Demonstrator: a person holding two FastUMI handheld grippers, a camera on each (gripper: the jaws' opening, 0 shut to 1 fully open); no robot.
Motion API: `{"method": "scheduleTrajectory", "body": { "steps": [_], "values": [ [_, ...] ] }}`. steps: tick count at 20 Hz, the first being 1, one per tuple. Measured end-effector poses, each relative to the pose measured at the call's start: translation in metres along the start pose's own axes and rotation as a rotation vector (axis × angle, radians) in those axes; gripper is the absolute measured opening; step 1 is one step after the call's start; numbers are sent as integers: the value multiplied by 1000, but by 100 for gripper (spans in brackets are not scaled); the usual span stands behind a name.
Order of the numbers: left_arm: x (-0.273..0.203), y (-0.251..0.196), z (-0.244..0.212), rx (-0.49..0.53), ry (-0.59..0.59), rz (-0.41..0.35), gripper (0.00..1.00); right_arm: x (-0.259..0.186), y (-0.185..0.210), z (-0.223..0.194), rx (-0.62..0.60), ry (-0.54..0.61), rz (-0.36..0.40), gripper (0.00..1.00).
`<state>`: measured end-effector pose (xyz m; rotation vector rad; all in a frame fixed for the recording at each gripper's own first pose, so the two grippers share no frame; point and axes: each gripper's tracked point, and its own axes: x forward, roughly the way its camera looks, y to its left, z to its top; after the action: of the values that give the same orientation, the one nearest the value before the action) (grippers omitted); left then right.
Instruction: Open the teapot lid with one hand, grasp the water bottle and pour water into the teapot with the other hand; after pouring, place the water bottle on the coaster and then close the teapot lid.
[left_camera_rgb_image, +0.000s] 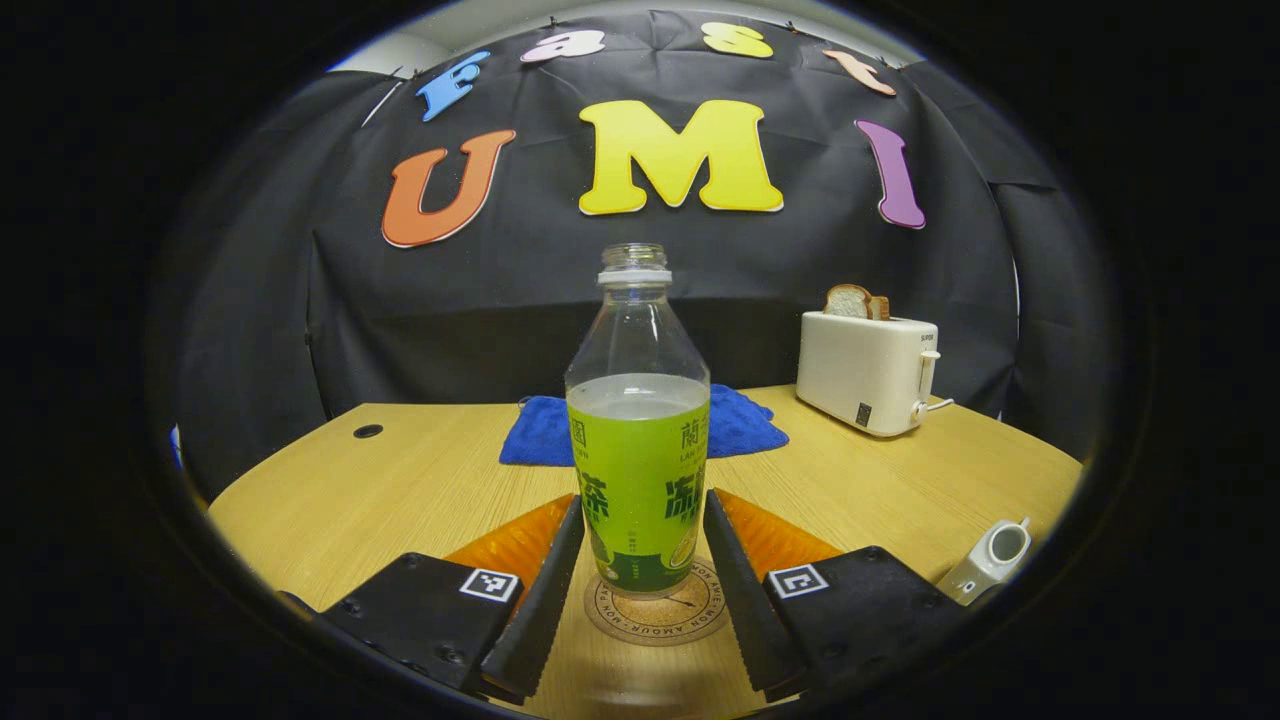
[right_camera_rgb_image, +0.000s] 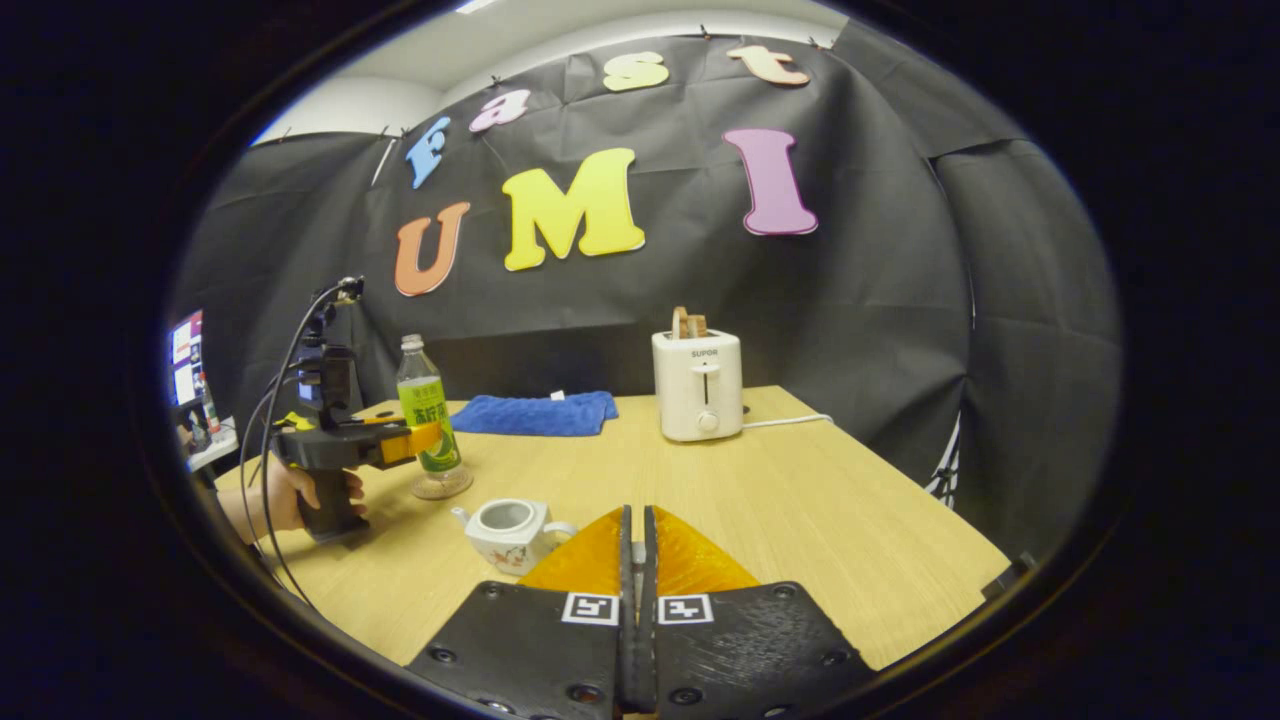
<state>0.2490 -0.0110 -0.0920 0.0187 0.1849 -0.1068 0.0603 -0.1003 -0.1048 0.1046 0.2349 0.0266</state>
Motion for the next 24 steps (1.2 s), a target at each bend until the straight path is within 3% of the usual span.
{"method": "scheduleTrajectory", "body": {
  "steps": [8, 13, 19, 24],
  "values": [
    [-11, 1, 1, -15, 12, 1, 99, 0, 7, 1, -5, 0, 11, 0],
    [-37, 11, -1, -45, 20, 10, 100, 1, 23, 7, -21, -12, 37, 0],
    [-114, 29, 5, -71, -16, 42, 100, 12, 59, 35, -62, -65, 110, 0],
    [-173, 53, 10, -88, -54, 113, 99, 38, 93, 51, -90, -103, 187, 0]
  ]
}}
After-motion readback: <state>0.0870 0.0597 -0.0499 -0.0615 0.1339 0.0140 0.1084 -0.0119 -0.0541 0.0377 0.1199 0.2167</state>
